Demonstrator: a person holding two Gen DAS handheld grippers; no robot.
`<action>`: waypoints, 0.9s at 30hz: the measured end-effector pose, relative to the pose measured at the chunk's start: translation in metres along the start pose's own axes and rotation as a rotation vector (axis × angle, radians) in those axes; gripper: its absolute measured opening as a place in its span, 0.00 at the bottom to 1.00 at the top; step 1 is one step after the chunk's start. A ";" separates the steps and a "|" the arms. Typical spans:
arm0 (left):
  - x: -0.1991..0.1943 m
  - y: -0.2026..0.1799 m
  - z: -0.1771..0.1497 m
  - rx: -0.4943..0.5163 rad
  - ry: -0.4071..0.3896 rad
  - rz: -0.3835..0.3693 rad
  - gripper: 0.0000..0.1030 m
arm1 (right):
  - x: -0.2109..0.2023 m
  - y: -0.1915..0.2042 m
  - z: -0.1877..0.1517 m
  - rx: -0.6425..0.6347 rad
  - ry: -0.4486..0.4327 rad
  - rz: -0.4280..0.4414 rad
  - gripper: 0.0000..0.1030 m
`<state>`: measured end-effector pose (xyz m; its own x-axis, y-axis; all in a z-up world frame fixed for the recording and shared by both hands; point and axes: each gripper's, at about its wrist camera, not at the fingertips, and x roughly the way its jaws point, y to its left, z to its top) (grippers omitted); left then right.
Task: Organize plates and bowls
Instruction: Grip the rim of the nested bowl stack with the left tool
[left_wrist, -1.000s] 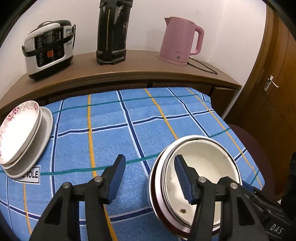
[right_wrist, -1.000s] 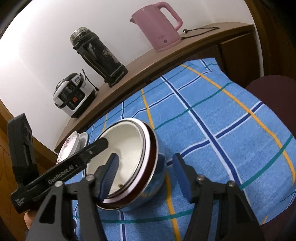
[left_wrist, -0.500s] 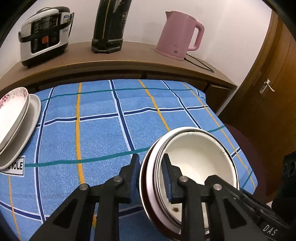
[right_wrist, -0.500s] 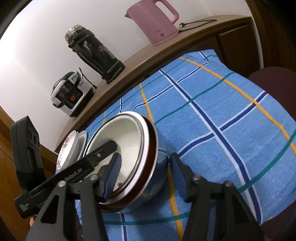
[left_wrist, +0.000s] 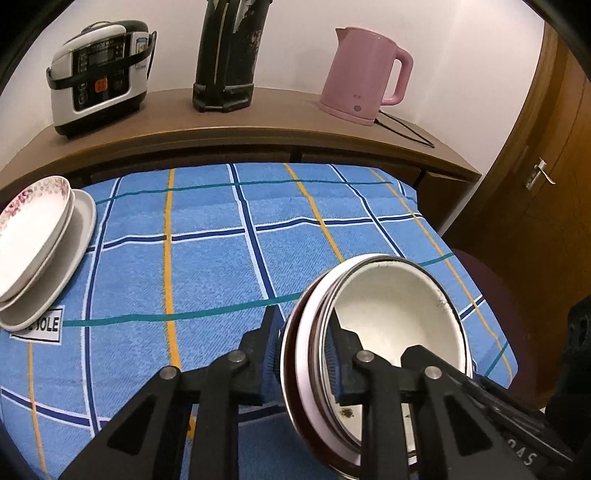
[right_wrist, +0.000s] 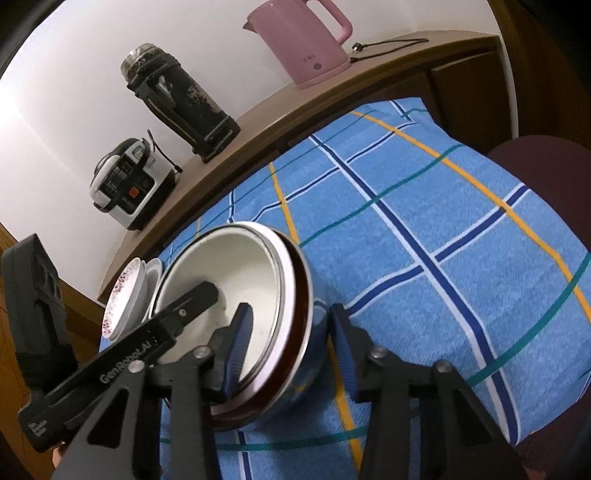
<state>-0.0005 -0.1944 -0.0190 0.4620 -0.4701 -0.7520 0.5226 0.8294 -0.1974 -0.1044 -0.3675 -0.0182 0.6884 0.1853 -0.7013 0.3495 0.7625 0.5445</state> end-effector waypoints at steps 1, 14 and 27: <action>-0.001 0.000 0.000 0.003 -0.003 0.003 0.25 | 0.000 0.001 0.000 0.002 0.006 -0.004 0.39; -0.016 0.007 0.000 -0.024 -0.013 0.003 0.25 | 0.000 0.011 -0.006 0.007 0.050 -0.014 0.34; -0.043 0.035 0.003 -0.073 -0.046 0.030 0.25 | -0.002 0.050 -0.004 -0.076 0.064 0.001 0.34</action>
<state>0.0001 -0.1461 0.0081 0.5103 -0.4564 -0.7289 0.4549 0.8625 -0.2215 -0.0906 -0.3274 0.0082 0.6458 0.2238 -0.7300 0.2978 0.8065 0.5107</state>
